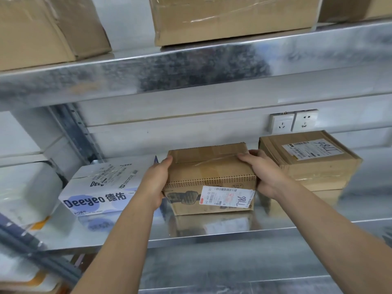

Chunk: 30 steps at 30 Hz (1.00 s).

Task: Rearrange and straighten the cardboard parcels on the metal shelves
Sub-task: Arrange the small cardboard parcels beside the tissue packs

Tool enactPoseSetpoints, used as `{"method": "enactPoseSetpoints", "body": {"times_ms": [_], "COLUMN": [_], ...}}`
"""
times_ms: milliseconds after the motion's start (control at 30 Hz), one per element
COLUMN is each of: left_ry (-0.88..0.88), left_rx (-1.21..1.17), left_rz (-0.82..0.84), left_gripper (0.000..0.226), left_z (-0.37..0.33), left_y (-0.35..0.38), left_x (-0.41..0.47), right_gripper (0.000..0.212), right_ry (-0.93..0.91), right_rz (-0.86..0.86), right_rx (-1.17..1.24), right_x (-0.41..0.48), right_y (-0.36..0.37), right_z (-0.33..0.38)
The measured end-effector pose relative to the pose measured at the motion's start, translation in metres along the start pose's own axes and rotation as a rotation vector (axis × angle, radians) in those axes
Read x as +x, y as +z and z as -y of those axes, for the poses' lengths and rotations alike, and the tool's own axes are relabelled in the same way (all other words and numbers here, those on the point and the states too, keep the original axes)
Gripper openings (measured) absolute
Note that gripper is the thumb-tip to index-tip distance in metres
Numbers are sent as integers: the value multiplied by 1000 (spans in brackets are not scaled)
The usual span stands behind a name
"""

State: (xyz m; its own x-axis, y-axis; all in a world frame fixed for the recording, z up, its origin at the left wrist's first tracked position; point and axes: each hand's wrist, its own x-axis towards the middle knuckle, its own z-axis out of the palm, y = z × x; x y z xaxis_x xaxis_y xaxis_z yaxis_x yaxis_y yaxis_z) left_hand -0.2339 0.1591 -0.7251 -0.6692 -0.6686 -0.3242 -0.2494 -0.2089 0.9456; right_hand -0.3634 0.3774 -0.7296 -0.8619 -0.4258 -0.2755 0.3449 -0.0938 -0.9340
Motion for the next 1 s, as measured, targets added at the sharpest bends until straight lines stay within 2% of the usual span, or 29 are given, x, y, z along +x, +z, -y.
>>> {"method": "enactPoseSetpoints", "body": {"times_ms": [133,300,1000], "left_ry": [36,68,92], "left_rx": [125,234,377], "left_rz": [-1,-18,-38], "left_gripper": [27,26,18], "left_z": [-3,0,0], "left_y": [3,3,-1], "left_x": [4,7,20], "right_gripper": [47,59,51], "right_ry": [25,23,61], "right_rz": [-3,-15,-29], "right_rx": [-11,-57,-164], "right_x": [3,7,19], "right_y": [0,-1,-2], "right_z": [0,-4,-2]}}
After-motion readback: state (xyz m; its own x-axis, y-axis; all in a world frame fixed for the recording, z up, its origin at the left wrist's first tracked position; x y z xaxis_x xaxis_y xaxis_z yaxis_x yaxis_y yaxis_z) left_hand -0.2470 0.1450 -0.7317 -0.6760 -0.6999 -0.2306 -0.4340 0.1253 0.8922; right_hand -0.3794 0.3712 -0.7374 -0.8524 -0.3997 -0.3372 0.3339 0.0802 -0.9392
